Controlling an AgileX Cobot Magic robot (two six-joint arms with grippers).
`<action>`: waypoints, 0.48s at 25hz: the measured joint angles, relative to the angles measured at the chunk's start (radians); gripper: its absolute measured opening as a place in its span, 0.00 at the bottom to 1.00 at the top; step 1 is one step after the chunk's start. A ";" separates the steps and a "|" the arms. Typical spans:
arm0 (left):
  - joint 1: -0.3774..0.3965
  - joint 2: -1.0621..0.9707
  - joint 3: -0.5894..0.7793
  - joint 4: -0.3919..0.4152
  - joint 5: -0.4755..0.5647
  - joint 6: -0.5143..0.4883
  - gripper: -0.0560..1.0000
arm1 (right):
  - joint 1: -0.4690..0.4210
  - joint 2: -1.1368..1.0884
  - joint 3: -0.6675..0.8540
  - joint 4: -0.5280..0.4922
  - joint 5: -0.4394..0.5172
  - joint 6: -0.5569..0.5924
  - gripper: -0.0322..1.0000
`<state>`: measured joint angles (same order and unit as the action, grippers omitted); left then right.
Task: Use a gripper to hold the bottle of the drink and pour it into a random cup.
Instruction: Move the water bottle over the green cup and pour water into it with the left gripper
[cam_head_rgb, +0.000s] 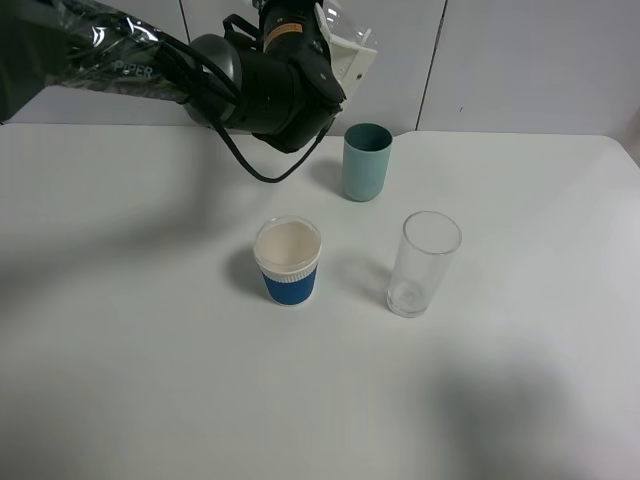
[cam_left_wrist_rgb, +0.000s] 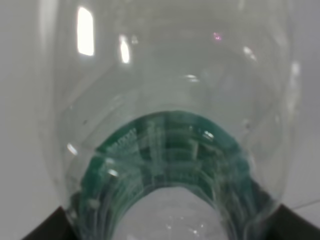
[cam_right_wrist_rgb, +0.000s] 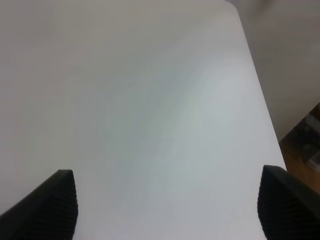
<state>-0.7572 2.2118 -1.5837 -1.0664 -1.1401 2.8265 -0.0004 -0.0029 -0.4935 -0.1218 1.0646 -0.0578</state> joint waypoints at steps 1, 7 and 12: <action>0.000 0.000 0.000 0.004 0.000 -0.007 0.53 | 0.000 0.000 0.000 0.000 0.000 0.000 0.75; 0.000 0.000 0.000 -0.024 0.004 -0.021 0.53 | 0.000 0.000 0.000 0.000 0.000 0.000 0.75; 0.000 -0.008 0.000 -0.208 0.065 -0.037 0.53 | 0.000 0.000 0.000 0.000 0.000 0.000 0.75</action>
<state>-0.7572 2.2039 -1.5837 -1.2740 -1.0750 2.7892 -0.0004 -0.0029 -0.4935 -0.1218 1.0646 -0.0578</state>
